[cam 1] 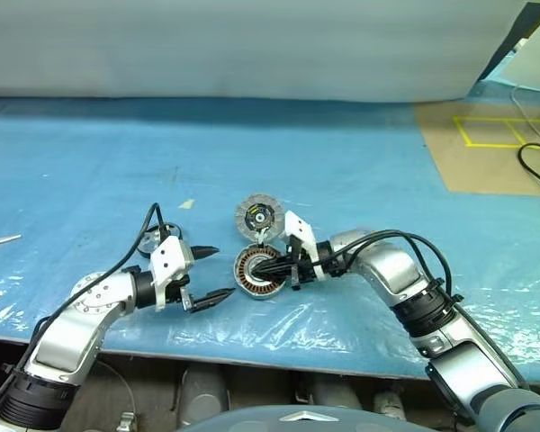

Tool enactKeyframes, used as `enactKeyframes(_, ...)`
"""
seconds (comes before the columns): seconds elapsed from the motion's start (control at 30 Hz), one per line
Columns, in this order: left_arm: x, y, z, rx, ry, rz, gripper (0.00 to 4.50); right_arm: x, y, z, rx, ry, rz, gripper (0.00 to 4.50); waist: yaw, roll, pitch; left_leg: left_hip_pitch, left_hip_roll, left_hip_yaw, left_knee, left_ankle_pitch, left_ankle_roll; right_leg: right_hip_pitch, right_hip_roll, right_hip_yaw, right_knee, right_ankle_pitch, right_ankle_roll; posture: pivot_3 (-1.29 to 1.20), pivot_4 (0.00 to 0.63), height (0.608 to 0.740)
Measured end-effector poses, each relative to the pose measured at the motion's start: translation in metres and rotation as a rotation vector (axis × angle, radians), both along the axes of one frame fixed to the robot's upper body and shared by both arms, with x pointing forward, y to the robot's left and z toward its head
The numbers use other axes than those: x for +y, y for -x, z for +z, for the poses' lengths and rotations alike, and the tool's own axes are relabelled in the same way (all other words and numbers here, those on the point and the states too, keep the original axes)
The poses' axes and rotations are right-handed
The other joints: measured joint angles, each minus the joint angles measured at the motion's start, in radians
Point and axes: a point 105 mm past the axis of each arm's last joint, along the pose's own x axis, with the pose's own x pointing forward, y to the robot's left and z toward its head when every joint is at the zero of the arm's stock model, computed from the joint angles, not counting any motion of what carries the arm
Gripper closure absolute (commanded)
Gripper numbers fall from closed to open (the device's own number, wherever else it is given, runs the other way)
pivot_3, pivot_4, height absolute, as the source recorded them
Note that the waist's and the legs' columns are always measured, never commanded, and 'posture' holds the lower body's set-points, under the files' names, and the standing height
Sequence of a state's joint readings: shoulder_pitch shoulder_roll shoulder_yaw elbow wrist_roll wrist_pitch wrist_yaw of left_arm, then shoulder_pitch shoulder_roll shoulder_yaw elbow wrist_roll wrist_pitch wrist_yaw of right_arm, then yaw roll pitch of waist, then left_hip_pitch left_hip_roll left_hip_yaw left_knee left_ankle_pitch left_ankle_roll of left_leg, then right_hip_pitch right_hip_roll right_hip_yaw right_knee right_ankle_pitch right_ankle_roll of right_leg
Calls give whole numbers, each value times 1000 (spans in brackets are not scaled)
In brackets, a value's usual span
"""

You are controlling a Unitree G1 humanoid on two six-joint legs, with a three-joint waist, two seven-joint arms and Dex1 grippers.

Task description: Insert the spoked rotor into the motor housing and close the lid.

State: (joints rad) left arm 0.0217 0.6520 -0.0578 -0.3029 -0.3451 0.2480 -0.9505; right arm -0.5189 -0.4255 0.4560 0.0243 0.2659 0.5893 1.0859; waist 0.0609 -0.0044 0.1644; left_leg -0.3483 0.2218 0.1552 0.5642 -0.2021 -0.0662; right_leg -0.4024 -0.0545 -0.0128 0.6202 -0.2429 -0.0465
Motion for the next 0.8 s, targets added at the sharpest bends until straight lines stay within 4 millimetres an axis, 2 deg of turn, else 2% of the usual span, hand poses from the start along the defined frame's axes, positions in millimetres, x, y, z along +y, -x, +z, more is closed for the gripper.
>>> enactKeyframes(0.17, 0, 1, -1, 4, 0, 1, 0, -1, -3, 2, -19, -6, -4, 4484, 2, 0, 0, 3, 0, 0, 2, 0, 0, 2, 0, 0, 0, 0, 0, 0, 150, 740)
enactKeyframes(0.33, 0, 1, -1, 3, 0, 3, 0, -4, -5, 8, 90, -72, -56, 4484, 1, 0, 0, -2, 0, 0, 2, 0, 0, -3, 0, 0, 0, 0, 0, 0, 150, 740)
enactKeyframes(0.5, 0, 1, -1, 3, 1, 7, 0, -3, 4, 30, 151, -155, -20, 4484, 5, 0, 0, -3, 0, 0, 0, 0, 0, -4, 0, -1, 0, 0, 0, 0, 150, 740)
enactKeyframes(0.67, 1, 3, -3, 12, 1, 13, 0, -6, 7, 18, 106, -87, -21, 4484, 5, 0, 0, -3, 0, 0, 0, 0, 0, -4, 0, -1, 0, 0, 0, 0, 150, 740)
enactKeyframes(0.8, 0, 5, -3, 10, 3, 13, 0, -7, -1, 7, -3, -17, -44, 4484, 5, 0, 0, -3, 0, 0, 1, 0, 0, -4, 0, 0, 0, 0, 0, 0, 150, 740)
